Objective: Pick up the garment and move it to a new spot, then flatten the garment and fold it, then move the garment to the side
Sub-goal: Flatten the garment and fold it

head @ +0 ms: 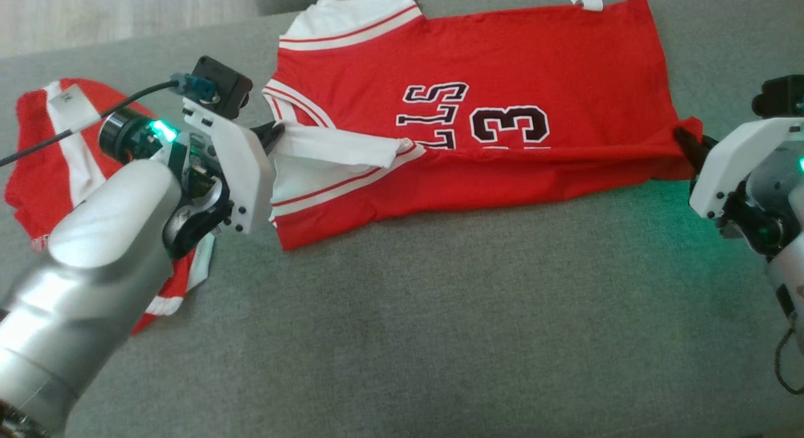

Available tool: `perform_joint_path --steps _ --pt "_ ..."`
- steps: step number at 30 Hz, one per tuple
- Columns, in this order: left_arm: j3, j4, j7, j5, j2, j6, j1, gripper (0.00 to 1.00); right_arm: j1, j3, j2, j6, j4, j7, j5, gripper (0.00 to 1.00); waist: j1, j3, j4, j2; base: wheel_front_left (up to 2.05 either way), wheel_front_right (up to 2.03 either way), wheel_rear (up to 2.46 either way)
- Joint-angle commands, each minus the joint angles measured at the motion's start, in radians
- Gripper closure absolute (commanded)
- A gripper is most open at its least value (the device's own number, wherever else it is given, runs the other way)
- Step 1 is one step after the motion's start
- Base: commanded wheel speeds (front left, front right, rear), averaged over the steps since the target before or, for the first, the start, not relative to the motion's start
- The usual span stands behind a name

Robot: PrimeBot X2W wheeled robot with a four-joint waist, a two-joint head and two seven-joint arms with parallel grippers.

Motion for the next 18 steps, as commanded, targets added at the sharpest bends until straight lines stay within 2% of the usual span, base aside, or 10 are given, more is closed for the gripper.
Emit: perform_joint_path --steps 1,4,5,6,7,8,11,18 --pt "0.034 0.001 -0.015 0.011 0.019 -0.005 -0.071 1.0 -0.028 0.01 -0.005 -0.001 -0.011 -0.02 -0.011 1.0 -0.0002 0.012 -0.007 0.0 0.0 0.0 0.0" --pt "0.025 0.053 -0.047 0.025 -0.005 -0.009 -0.096 1.0 -0.051 0.018 0.008 -0.001 0.012 -0.036 -0.014 1.0 -0.0002 0.024 -0.013 0.0 0.0 0.0 0.0" --pt "0.026 0.072 -0.066 0.032 -0.013 -0.008 -0.105 0.9 -0.057 0.019 0.012 -0.001 0.021 -0.041 -0.013 1.0 -0.0002 0.028 -0.015 0.0 0.0 0.0 0.0" --pt "0.03 0.091 -0.093 0.041 -0.022 0.0 -0.114 0.0 -0.065 0.015 0.014 -0.001 0.032 -0.053 -0.015 1.0 -0.0002 0.031 -0.016 0.0 0.0 0.0 0.0" --pt "0.037 0.111 -0.127 0.051 -0.033 0.014 -0.124 0.0 -0.072 0.009 0.018 -0.001 0.044 -0.069 -0.015 0.05 -0.0002 0.034 -0.017 0.0 0.0 0.0 0.0" --pt "0.044 0.129 -0.166 0.062 -0.044 0.028 -0.133 0.0 -0.079 0.002 0.023 -0.001 0.053 -0.086 -0.012 0.0 -0.0002 0.036 -0.018 0.0 0.0 0.0 0.0" --pt "0.073 0.176 -0.298 0.087 -0.079 0.07 -0.157 0.0 -0.104 -0.036 0.032 -0.001 0.068 -0.182 -0.006 0.0 -0.0002 0.036 -0.015 0.0 0.0 0.0 0.0" --pt "0.164 0.213 -0.675 0.103 -0.159 0.177 -0.131 0.0 -0.1 -0.14 0.079 -0.001 -0.016 -0.545 -0.018 0.0 -0.0002 -0.016 0.002 0.0 0.0 0.0 0.0"
